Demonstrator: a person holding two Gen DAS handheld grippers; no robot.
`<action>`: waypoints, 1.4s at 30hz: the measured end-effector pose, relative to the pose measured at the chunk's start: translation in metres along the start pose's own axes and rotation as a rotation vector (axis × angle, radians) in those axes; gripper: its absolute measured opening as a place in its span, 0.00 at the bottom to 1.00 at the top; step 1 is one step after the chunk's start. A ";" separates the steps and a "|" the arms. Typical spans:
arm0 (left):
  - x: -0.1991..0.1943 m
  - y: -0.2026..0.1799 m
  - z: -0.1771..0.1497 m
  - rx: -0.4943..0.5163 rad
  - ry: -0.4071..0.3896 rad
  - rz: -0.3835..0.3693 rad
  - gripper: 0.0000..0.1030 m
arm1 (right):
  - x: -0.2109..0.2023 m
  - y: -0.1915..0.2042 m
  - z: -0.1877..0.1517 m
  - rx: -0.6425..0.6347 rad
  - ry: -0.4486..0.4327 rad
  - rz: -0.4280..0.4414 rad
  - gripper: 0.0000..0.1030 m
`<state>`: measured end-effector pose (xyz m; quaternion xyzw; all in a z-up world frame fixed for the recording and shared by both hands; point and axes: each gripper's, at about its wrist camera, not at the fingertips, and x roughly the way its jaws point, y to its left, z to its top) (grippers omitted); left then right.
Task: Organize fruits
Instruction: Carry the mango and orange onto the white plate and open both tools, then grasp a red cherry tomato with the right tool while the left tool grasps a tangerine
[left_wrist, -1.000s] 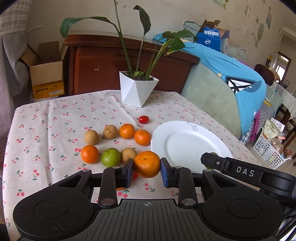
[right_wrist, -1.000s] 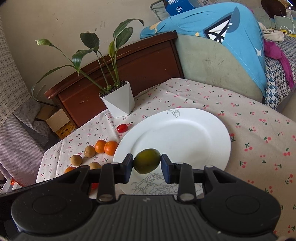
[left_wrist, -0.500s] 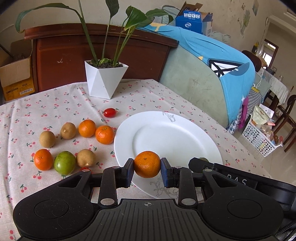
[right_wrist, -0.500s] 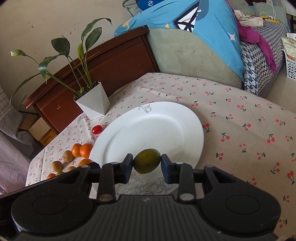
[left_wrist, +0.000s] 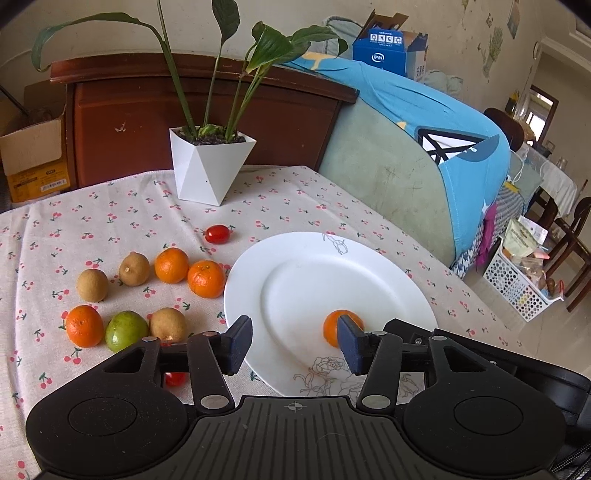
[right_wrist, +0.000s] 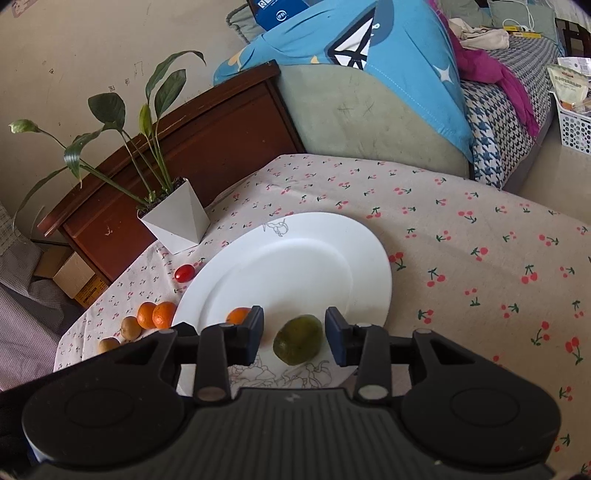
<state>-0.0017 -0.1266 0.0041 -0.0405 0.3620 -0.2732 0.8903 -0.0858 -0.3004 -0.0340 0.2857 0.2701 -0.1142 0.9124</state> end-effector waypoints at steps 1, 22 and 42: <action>-0.002 0.000 0.001 0.000 0.000 0.002 0.49 | -0.001 0.001 0.000 -0.001 -0.004 0.004 0.38; -0.071 0.065 0.009 -0.105 -0.066 0.166 0.73 | -0.022 0.048 -0.020 -0.156 0.013 0.132 0.43; -0.077 0.117 -0.011 -0.226 -0.037 0.314 0.73 | 0.021 0.102 -0.054 -0.340 0.117 0.263 0.39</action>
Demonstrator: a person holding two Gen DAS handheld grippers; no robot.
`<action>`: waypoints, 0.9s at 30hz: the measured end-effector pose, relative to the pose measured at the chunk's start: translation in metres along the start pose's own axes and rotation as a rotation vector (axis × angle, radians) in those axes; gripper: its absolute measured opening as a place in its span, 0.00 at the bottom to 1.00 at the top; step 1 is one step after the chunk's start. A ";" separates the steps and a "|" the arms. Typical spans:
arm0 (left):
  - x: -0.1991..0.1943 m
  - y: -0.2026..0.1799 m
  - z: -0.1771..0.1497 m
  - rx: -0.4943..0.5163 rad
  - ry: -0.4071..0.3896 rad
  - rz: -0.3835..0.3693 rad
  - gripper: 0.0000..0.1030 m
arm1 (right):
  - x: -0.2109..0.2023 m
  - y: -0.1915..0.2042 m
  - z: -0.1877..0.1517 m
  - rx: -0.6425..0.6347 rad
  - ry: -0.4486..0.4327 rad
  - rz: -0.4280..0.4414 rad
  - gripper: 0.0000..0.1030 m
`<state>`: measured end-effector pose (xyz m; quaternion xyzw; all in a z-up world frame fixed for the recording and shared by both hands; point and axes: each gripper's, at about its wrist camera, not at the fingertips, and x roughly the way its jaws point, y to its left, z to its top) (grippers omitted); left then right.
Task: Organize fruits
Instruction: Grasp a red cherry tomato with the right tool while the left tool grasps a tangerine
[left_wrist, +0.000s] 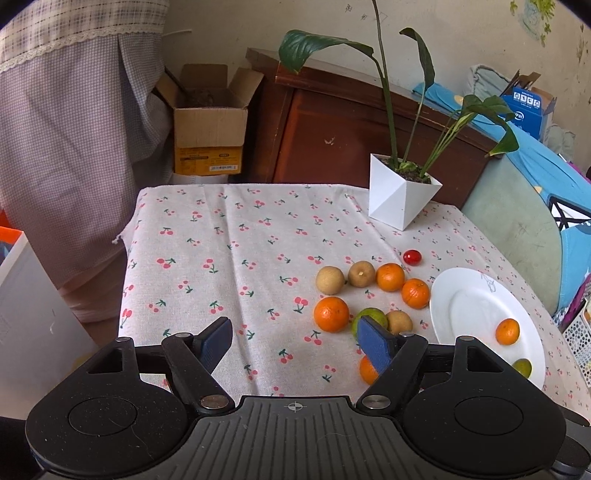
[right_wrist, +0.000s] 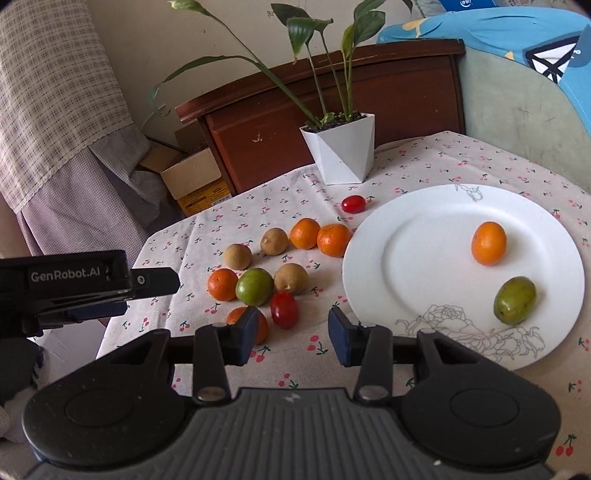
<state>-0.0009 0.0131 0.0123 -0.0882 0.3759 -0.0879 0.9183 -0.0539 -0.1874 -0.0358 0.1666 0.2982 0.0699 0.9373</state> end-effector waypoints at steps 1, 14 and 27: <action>0.001 0.002 0.000 -0.007 0.004 0.003 0.73 | 0.003 -0.001 0.000 0.004 0.004 0.001 0.38; 0.004 0.006 -0.004 -0.018 0.021 0.000 0.73 | 0.029 0.004 0.001 -0.012 0.006 -0.002 0.32; 0.005 -0.004 -0.012 0.022 0.031 -0.035 0.73 | 0.013 0.011 0.007 -0.078 -0.044 -0.038 0.19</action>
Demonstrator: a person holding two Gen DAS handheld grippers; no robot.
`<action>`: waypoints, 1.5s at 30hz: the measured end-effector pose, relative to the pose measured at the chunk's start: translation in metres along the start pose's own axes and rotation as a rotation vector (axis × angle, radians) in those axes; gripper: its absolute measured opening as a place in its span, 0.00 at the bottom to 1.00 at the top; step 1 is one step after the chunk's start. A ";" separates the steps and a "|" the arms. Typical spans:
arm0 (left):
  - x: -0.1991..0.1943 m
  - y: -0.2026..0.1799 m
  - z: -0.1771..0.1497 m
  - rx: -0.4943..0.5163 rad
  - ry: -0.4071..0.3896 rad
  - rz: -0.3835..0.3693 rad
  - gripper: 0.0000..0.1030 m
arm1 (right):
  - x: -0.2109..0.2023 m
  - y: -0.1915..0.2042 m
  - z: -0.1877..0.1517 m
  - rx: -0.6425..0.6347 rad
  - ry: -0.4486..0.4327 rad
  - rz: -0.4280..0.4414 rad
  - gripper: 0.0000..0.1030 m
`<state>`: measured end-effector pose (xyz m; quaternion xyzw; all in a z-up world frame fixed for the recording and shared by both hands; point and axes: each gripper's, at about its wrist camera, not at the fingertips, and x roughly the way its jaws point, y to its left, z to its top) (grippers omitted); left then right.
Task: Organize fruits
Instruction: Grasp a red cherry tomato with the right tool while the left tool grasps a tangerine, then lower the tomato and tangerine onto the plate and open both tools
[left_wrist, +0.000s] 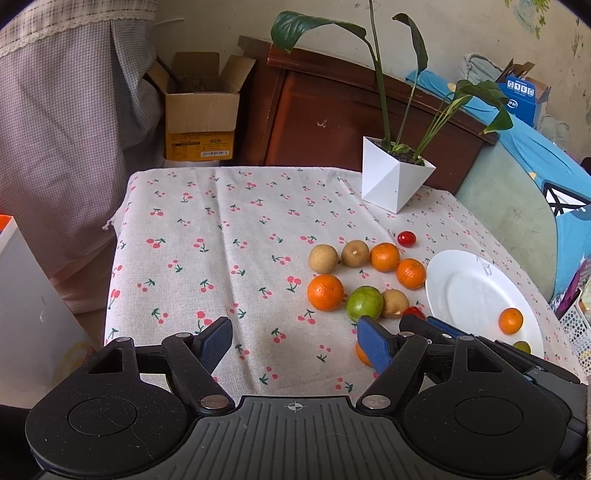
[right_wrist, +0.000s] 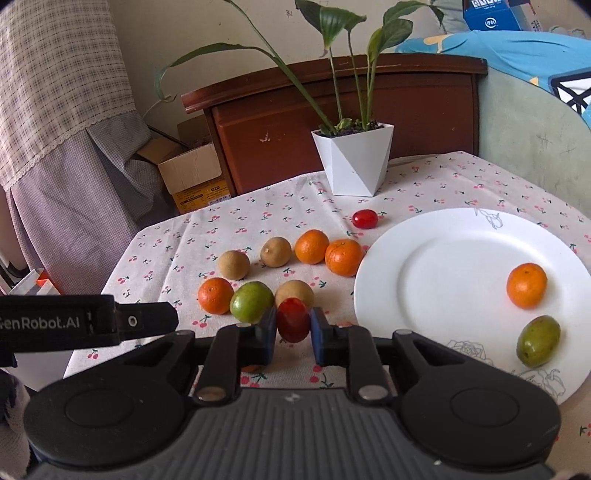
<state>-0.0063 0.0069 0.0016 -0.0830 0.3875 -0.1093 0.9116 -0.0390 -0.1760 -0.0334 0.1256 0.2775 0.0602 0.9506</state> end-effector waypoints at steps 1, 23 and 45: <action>0.000 -0.002 -0.001 0.006 0.002 -0.006 0.72 | -0.003 -0.001 0.001 0.004 -0.008 -0.005 0.19; 0.030 -0.053 -0.022 0.202 0.020 -0.053 0.38 | -0.030 -0.036 0.005 0.124 -0.041 -0.060 0.19; 0.012 -0.102 0.004 0.188 -0.064 -0.272 0.27 | -0.093 -0.099 0.017 0.301 -0.156 -0.203 0.19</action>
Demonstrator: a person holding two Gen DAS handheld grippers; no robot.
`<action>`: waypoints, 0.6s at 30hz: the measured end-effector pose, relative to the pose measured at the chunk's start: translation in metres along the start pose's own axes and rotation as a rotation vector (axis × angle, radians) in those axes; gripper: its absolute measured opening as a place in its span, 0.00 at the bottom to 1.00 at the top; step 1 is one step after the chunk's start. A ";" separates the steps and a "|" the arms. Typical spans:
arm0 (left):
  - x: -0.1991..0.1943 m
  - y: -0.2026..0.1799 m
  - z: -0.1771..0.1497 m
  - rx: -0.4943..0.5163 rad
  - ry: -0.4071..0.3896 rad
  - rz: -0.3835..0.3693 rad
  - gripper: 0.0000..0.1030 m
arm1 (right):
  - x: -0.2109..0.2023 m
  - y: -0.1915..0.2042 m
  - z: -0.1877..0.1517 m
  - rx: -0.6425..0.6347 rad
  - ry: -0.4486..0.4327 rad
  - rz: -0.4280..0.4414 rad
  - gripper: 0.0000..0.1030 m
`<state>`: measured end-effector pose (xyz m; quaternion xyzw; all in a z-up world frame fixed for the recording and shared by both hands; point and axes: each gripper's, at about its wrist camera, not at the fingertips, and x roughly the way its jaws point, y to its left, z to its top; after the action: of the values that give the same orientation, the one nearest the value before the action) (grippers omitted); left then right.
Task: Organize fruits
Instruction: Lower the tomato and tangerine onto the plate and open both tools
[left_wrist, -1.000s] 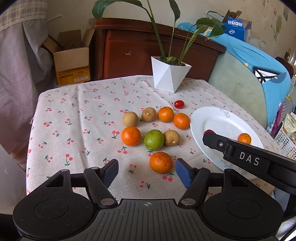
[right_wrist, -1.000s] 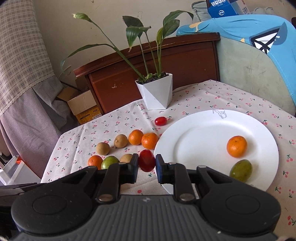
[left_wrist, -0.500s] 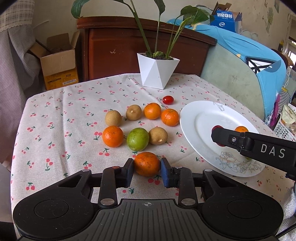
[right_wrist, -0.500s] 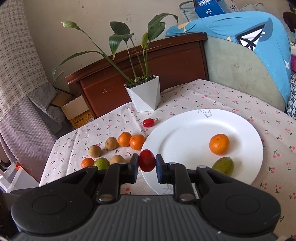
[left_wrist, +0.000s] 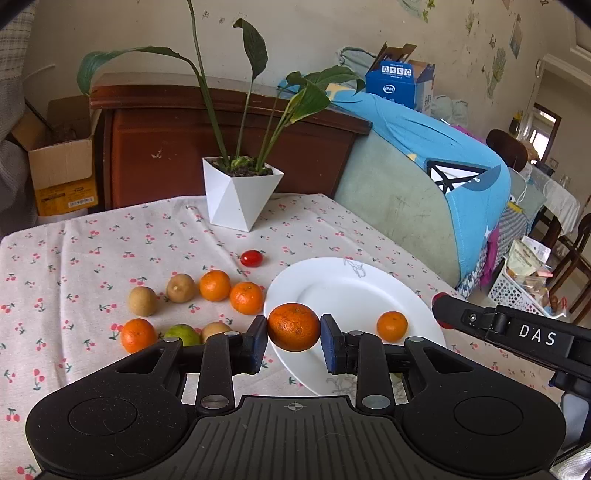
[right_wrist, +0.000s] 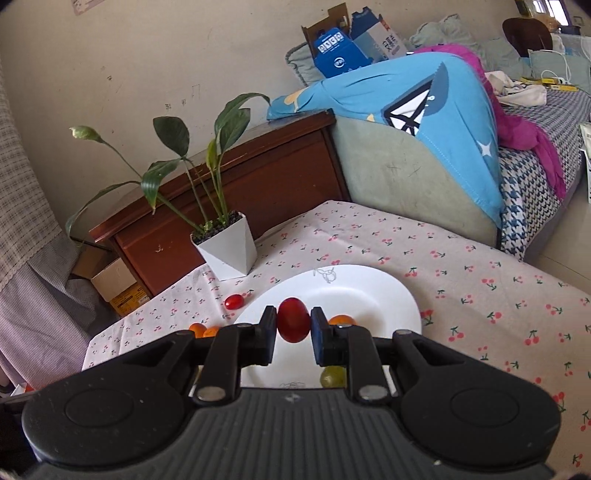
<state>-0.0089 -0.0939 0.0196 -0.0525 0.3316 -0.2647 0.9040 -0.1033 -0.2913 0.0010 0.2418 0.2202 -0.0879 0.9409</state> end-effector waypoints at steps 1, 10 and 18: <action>0.003 -0.003 0.000 0.005 0.005 -0.004 0.27 | 0.001 -0.003 -0.001 0.010 0.002 -0.011 0.19; 0.034 -0.022 -0.008 0.031 0.065 -0.027 0.27 | 0.015 -0.031 -0.006 0.134 0.029 -0.071 0.19; 0.047 -0.026 -0.011 0.026 0.092 -0.046 0.28 | 0.024 -0.038 -0.009 0.173 0.043 -0.082 0.19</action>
<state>0.0028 -0.1389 -0.0085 -0.0362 0.3680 -0.2920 0.8820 -0.0953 -0.3211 -0.0324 0.3148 0.2419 -0.1399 0.9071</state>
